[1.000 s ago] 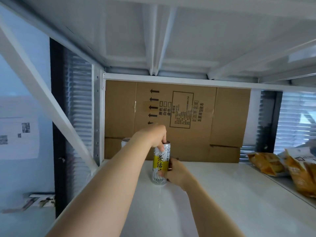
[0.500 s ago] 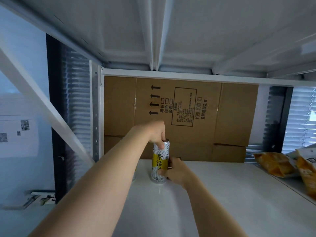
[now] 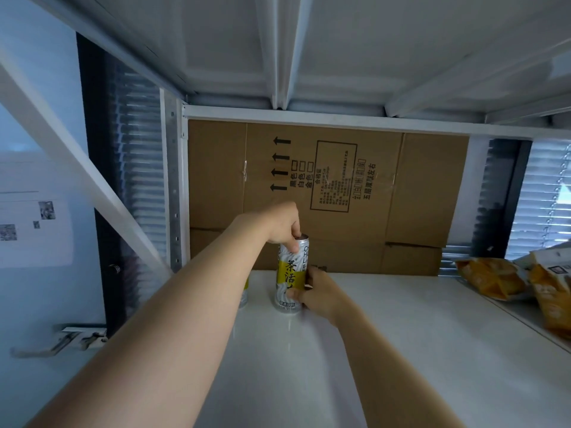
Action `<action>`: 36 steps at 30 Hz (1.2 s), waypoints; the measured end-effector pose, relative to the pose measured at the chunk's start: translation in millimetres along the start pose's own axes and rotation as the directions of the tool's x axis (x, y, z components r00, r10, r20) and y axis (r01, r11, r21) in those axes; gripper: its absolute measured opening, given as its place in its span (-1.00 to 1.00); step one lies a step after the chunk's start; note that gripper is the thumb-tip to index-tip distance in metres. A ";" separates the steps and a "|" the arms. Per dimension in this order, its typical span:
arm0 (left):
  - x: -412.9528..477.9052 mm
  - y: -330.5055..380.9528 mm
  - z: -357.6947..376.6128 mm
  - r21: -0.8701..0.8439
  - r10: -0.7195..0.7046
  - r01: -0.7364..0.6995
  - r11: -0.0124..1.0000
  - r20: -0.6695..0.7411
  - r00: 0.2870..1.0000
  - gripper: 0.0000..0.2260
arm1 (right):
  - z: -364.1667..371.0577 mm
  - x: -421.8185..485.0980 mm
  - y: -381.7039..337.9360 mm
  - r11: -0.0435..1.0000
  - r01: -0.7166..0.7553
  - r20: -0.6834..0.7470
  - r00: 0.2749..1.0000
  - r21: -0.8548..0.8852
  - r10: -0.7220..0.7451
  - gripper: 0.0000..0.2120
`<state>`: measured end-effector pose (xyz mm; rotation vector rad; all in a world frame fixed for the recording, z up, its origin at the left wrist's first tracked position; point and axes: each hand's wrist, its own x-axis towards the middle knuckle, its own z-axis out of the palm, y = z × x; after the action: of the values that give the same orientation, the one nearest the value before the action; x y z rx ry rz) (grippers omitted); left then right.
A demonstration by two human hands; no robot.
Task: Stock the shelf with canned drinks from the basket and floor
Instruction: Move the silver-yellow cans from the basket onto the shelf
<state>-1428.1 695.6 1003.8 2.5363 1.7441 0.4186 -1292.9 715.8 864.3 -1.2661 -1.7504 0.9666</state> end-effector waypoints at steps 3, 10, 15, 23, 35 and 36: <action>-4.4 -0.5 1.4 -0.011 -0.005 0.005 1.000 -0.015 1.000 -0.58 | 0.1 -7.6 -6.1 0.999 -0.023 0.009 1.000 -0.023 0.023 -0.52; -21.7 2.3 9.1 -0.037 -0.037 0.035 0.999 -0.080 0.996 -0.62 | 3.4 -13.0 -21.1 0.975 -0.073 -0.006 0.997 -0.208 0.073 -0.55; -43.5 -0.7 14.8 -0.168 -0.095 0.048 0.985 -0.282 0.955 -0.58 | -10.4 -39.8 -52.9 0.955 -0.027 -0.107 0.994 -0.296 -0.005 -0.83; -108.4 12.6 13.3 -0.595 -0.378 -0.027 0.804 -0.545 0.748 -0.71 | -18.0 -114.2 -96.9 0.996 -0.020 -0.365 0.930 0.087 0.050 -0.90; -205.0 38.1 51.4 -0.951 -0.661 -0.148 0.273 -0.297 0.689 -0.79 | 31.5 -232.1 -111.1 0.916 0.051 -0.381 0.918 0.398 0.114 -0.84; -218.0 42.8 52.8 -0.948 -0.651 -0.154 0.280 -0.305 0.695 -0.80 | 33.1 -242.9 -111.0 0.907 0.050 -0.385 0.914 0.418 0.127 -0.84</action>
<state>-1449.1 485.4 917.0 1.1448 1.2515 1.8559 -1311.6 452.1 914.4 -1.1200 -1.1232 0.9583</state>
